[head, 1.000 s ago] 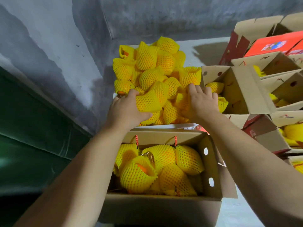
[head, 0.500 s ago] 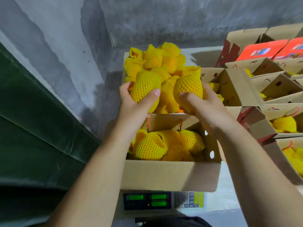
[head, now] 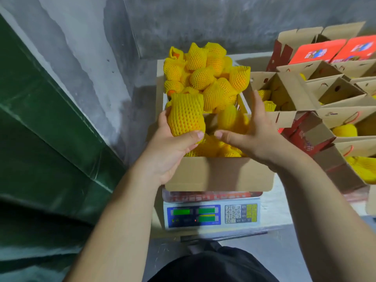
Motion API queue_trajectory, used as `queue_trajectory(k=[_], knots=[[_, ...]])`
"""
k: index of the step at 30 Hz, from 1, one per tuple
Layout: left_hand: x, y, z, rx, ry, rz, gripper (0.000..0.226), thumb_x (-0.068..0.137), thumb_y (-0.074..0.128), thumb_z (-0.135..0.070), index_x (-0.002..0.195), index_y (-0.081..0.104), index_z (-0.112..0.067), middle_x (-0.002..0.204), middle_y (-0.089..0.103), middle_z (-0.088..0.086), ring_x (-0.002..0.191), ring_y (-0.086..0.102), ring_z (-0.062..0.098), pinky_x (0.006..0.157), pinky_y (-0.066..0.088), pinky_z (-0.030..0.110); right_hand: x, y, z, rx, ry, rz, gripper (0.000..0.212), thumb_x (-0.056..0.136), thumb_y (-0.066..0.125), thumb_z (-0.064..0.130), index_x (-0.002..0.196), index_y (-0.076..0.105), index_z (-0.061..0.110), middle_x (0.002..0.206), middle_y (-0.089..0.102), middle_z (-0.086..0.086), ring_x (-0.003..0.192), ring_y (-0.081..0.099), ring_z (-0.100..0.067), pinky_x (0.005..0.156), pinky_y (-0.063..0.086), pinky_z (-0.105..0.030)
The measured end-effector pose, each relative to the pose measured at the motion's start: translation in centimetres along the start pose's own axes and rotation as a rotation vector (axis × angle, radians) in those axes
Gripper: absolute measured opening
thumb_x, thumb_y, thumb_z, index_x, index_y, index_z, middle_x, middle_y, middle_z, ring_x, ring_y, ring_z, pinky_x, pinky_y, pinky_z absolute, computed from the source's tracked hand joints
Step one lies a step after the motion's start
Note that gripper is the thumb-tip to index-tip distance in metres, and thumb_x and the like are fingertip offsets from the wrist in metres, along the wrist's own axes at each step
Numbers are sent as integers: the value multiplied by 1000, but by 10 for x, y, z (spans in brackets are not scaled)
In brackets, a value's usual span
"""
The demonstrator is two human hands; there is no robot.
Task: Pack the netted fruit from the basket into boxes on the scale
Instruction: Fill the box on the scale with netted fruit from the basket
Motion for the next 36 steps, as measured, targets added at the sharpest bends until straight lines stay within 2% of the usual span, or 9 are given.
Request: queue_trajectory(k=[3,6,9,13,18,22,28,33,36], knots=[[-11,-8,7,76,14,-8,118,67,85,-16,160,19,-45,143,56,2,129,61,24,111,50,48,-19,7,13,-70,-77,-82,125,71,66,83,164,-4,37,171,17,-3,156,15,-30,124,21,-59],[-19,-11,11,121,50,52,116,64,89,-28,159,25,-46,147,57,3,132,60,23,114,47,51,-42,25,39,302,-79,104,114,77,74,73,162,6,43,167,30,5,150,34,-15,121,36,-49],[-27,-15,11,268,113,160,99,76,88,-29,158,34,-43,147,60,-2,133,61,23,111,49,52,-58,45,53,457,-92,224,96,84,80,48,159,22,31,146,54,7,130,57,-6,110,49,-36],[-40,-29,7,366,177,209,76,84,85,-25,151,51,-32,138,68,-3,128,66,23,108,52,51,-69,57,64,551,-75,184,62,86,77,35,139,45,36,130,63,1,121,63,-16,104,55,-48],[-48,-52,3,414,228,212,66,84,84,-14,145,59,-22,130,73,-2,120,70,20,103,57,45,-73,73,70,645,-16,206,76,85,84,20,147,40,20,132,62,-8,123,64,-24,100,57,-52],[-53,-58,6,428,242,210,64,90,79,-9,148,58,-26,131,73,-2,120,70,21,100,59,47,-75,82,73,661,13,217,84,81,87,11,148,38,19,130,62,-6,119,65,-17,98,59,-39],[-57,-71,7,458,279,90,49,91,77,-23,138,66,-26,116,77,1,107,74,27,86,63,51,-77,92,82,812,94,209,84,80,84,7,148,36,18,131,64,-14,117,68,-26,87,59,-38],[-60,-75,6,502,331,16,29,93,74,-20,121,76,-27,88,79,-3,73,74,17,60,58,28,-79,99,89,967,163,251,41,92,71,1,127,53,12,108,71,-12,88,75,-18,70,58,-25],[-61,-73,5,490,360,-31,29,90,76,-20,110,78,-41,78,78,-8,62,70,7,54,51,18,-79,99,91,987,162,246,42,92,71,15,130,54,13,111,72,-10,100,73,-19,84,59,-31]])
Point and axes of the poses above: each hand's wrist, its own x-axis towards the middle knuckle, its own y-axis out of the palm, z = x × y, the point moved 1 cm from there along x, towards the middle knuckle
